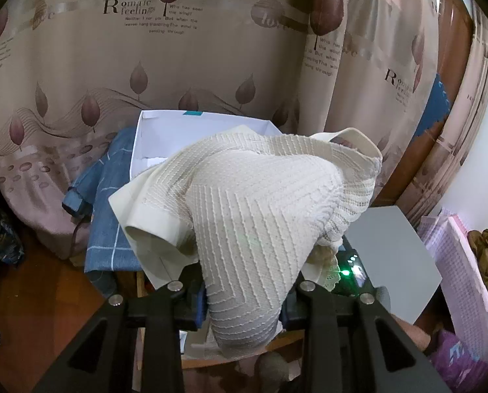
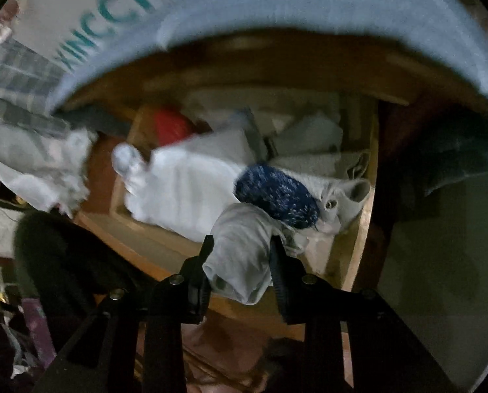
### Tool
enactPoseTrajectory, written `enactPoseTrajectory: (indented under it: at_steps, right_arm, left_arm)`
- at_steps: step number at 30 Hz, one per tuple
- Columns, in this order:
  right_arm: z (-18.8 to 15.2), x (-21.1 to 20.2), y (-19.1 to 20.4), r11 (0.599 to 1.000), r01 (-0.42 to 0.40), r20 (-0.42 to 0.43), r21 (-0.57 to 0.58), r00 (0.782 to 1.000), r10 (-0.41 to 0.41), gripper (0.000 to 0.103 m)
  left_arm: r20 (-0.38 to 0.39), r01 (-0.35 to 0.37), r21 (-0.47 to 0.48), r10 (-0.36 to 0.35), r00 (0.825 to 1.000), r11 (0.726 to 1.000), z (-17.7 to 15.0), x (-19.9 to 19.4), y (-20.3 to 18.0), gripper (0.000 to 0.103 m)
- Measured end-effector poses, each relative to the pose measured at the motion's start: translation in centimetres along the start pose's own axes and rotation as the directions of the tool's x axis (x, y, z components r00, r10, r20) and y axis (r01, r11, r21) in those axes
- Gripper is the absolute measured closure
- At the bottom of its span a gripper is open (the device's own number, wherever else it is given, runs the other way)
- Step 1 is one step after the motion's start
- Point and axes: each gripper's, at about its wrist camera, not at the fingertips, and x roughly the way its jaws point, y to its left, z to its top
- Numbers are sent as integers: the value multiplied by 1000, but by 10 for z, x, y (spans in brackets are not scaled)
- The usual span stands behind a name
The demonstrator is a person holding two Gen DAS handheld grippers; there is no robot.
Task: Take underwear out of drawer
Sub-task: 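Lift the cream bra with the left gripper up toward the shoe box, then lower the cream bra into the white box and open the left gripper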
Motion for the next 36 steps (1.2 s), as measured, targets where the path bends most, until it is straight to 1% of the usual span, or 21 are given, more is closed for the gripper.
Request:
enactPoseTrajectory:
  at_steps: [1, 2, 3, 5, 7, 11, 13, 18, 21, 23, 27, 30, 33, 36]
  right_arm:
    - [-3, -12, 0, 999, -32, 29, 19, 999, 31, 74]
    - [-2, -19, -2, 995, -92, 71, 36, 994, 89, 74]
    - [-1, -23, -3, 992, -119, 94, 36, 989, 115, 74]
    - [1, -21, -1, 997, -73, 98, 34, 993, 70, 74]
    - [3, -16, 3, 995, -91, 101, 34, 991, 87, 74]
    - [3, -19, 6, 996, -90, 128, 24, 988, 86, 74]
    - [3, -20, 8, 994, -109, 151, 12, 983, 106, 74]
    - [2, -23, 7, 993, -120, 183, 12, 976, 116, 74]
    - [2, -27, 2, 991, -132, 210, 26, 970, 124, 74]
    - [2, -29, 1, 989, -144, 219, 29, 967, 134, 74]
    - [2, -28, 4, 989, -150, 219, 11, 965, 144, 74]
    - [2, -28, 5, 989, -145, 218, 3, 966, 141, 74]
    - [2, -27, 3, 987, -162, 218, 6, 963, 157, 74]
    - [2, -26, 4, 987, -164, 212, 1, 964, 160, 74]
  left_arm:
    - [0, 3, 0, -3, 1000, 1000, 3, 1, 0, 71]
    - [0, 3, -1, -3, 1000, 1000, 7, 1, -1, 71]
    - [1, 3, 0, -3, 1000, 1000, 9, 2, -2, 71]
    - [3, 1, 5, -1, 1000, 1000, 16, 3, -4, 71]
    - [9, 1, 9, -1, 1000, 1000, 24, 5, -6, 70]
    - [6, 1, 2, -1, 1000, 1000, 42, 13, -7, 70]
    - [4, 1, 2, -1, 1000, 1000, 51, 18, -6, 70]
    - [14, -28, 36, 27, 1000, 999, 78, 36, -12, 70]
    - [14, -54, 50, 54, 998, 997, 97, 52, -14, 70]
    - [-5, -65, 58, 65, 998, 996, 108, 66, -13, 70]
    - [-47, -126, 78, 130, 990, 989, 127, 102, -9, 70]
    - [-61, -172, 86, 178, 982, 981, 137, 126, 0, 70]
    - [-76, -211, 89, 217, 973, 974, 145, 145, 11, 70]
    - [-131, -234, 89, 244, 961, 968, 150, 166, 23, 69]
